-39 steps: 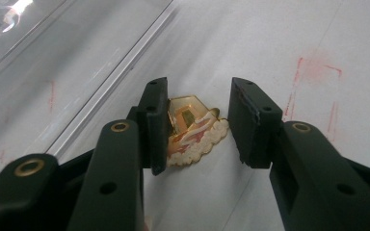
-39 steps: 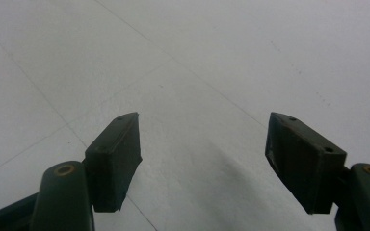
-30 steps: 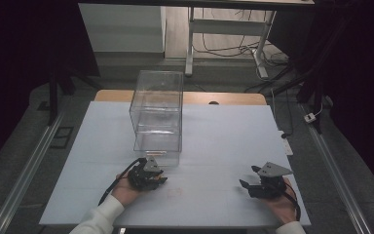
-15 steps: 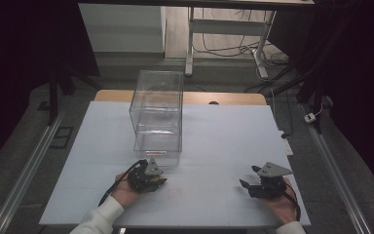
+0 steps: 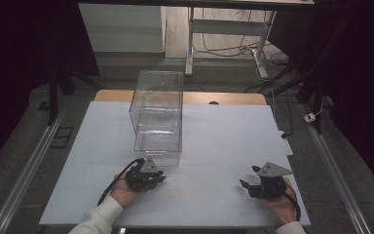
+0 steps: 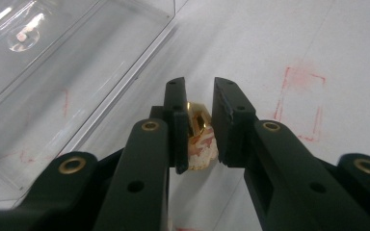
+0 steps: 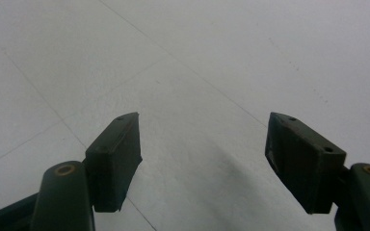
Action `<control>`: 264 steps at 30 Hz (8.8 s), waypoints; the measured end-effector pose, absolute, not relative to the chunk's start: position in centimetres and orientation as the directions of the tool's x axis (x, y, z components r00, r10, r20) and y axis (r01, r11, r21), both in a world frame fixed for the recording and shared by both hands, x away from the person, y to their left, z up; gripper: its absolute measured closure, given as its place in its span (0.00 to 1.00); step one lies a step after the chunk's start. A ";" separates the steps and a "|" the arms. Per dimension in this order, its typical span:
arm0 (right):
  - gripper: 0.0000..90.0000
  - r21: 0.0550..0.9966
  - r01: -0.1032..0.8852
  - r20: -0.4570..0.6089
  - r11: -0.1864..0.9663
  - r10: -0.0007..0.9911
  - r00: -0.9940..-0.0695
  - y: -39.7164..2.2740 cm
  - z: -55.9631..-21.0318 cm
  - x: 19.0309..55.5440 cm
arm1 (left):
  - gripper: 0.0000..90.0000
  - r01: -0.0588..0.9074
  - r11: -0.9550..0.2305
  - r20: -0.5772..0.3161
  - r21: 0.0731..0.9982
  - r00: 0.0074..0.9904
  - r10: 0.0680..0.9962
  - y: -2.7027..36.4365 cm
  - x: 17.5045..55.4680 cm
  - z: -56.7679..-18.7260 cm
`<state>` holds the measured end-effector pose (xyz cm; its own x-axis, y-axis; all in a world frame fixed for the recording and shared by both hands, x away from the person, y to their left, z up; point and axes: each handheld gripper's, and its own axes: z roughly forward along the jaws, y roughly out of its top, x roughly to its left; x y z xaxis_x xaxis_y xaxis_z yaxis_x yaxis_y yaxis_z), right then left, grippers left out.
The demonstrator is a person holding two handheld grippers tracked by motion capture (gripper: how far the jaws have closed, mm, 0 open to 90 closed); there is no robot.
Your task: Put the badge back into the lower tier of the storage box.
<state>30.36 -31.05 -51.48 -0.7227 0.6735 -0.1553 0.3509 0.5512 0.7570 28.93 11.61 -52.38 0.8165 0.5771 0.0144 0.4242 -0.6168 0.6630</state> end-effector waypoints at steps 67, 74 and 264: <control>0.33 0.755 0.349 -0.165 0.555 0.676 -0.718 -31.1 -51.5 30.3 | 0.89 0.383 -0.524 -0.021 0.760 0.821 0.570 13.8 27.4 -47.4; 0.33 0.756 0.352 -0.164 0.553 0.679 -0.716 -31.1 -51.5 30.3 | 0.89 0.373 -0.488 -0.022 0.789 0.811 0.585 14.6 27.2 -46.3; 0.34 0.765 0.321 -0.167 0.559 0.652 -0.739 -31.4 -51.6 29.5 | 0.40 0.563 -0.343 -0.109 0.752 0.619 0.778 23.5 23.6 -52.0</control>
